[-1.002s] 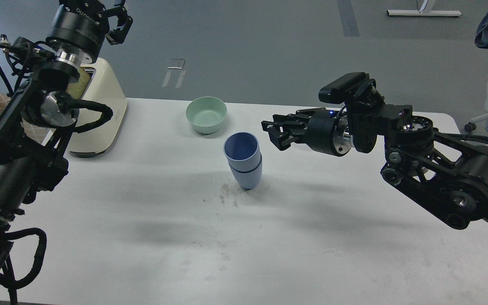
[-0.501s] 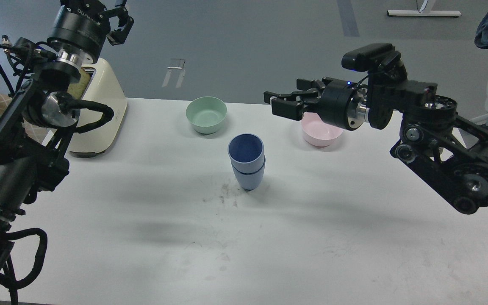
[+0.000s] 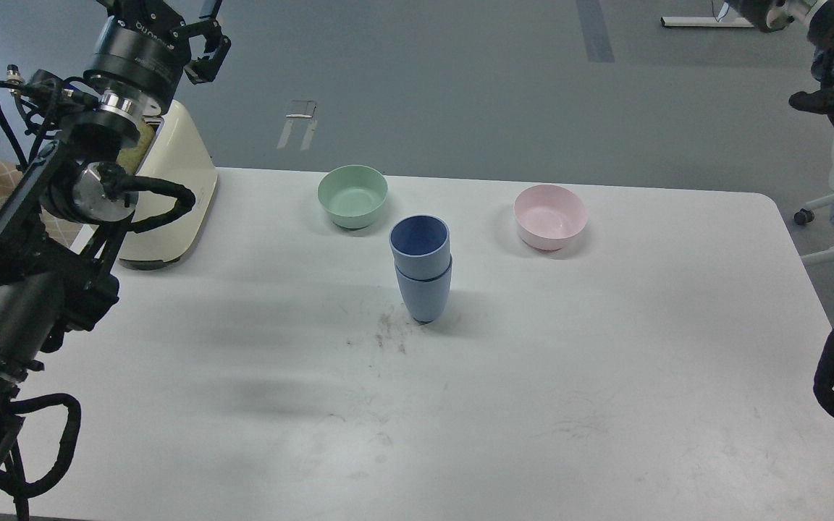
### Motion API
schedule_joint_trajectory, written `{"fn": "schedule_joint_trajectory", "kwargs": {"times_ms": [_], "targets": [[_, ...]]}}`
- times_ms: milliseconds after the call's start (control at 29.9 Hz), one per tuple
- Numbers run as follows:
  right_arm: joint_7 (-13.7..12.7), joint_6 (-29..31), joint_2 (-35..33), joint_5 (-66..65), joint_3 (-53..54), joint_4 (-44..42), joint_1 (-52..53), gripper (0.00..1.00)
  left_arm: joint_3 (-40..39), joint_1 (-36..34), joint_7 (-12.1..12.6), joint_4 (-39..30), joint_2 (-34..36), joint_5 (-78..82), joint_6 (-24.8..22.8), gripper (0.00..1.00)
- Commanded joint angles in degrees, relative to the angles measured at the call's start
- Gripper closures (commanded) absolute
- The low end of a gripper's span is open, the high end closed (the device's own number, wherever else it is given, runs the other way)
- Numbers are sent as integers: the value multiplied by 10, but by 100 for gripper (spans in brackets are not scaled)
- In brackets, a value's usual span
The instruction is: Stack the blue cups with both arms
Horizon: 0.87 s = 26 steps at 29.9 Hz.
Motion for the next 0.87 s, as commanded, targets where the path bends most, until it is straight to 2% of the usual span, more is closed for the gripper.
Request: {"fn": "schedule_joint_trajectory", "kwargs": {"times_ms": [0, 367, 702, 835], "targets": [[1, 0, -14, 88, 25, -43, -3, 0, 0, -2, -3, 20, 0, -1, -2, 2], [1, -3, -48, 461, 43, -138, -98, 0, 2, -6, 1, 27, 1, -1, 0, 2], [2, -3, -46, 606, 49, -147, -130, 0, -5, -14, 0, 40, 0, -13, 3, 2], [6, 0, -29, 632, 106, -143, -143, 0, -4, -19, 0, 51, 1, -13, 1, 2]]}}
